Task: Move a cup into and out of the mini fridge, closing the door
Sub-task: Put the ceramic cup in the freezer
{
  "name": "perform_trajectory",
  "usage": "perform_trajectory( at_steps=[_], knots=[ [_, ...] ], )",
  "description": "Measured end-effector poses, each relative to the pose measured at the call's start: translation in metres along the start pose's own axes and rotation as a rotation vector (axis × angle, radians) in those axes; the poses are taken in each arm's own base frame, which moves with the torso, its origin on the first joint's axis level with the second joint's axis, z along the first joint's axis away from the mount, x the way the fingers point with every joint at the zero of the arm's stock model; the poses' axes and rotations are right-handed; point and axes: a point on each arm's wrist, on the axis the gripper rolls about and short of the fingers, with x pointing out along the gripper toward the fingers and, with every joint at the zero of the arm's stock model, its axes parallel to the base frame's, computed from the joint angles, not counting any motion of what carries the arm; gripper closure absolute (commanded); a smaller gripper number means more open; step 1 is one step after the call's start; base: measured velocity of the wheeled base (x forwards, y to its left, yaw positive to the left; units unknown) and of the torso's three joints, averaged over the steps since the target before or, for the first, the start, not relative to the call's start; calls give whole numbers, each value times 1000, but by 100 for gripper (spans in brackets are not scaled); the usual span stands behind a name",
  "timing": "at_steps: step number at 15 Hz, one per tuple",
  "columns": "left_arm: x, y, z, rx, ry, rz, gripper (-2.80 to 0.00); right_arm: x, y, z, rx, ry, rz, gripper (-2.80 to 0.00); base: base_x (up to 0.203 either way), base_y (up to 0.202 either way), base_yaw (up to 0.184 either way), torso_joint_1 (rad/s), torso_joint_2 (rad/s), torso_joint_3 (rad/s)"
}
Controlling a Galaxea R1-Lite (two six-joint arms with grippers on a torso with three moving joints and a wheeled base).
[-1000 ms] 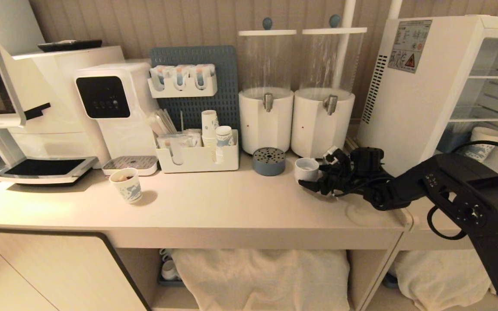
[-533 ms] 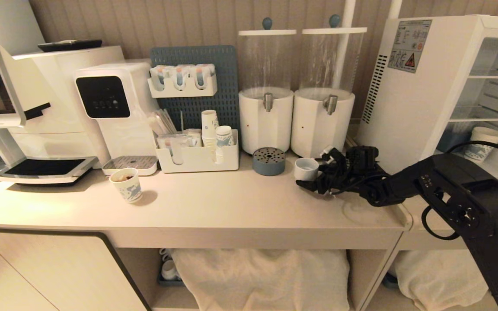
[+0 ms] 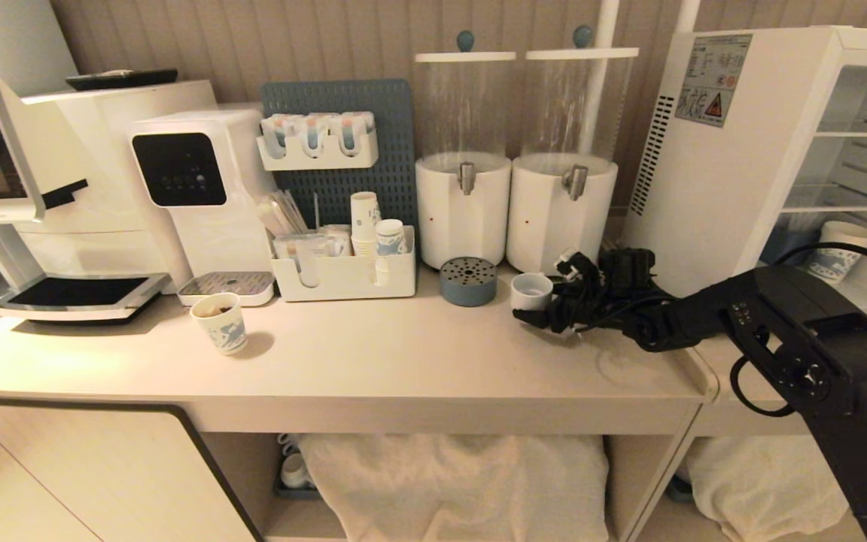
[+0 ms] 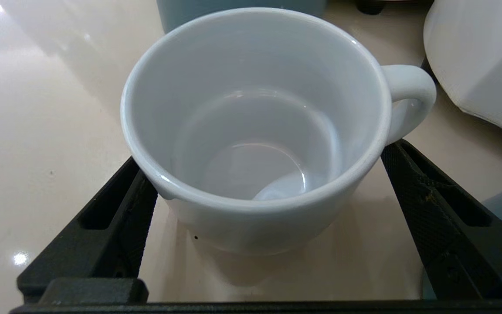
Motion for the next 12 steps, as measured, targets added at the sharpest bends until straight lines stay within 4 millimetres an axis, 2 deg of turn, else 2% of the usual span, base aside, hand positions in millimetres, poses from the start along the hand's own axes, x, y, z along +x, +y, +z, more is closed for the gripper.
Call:
perform_trajectory(
  at_steps=[12],
  knots=[
    [0, 0, 0, -1, -1, 0, 0, 2, -2, 5, 37, 52, 9, -280, 0, 0, 0, 0, 0, 0]
  ],
)
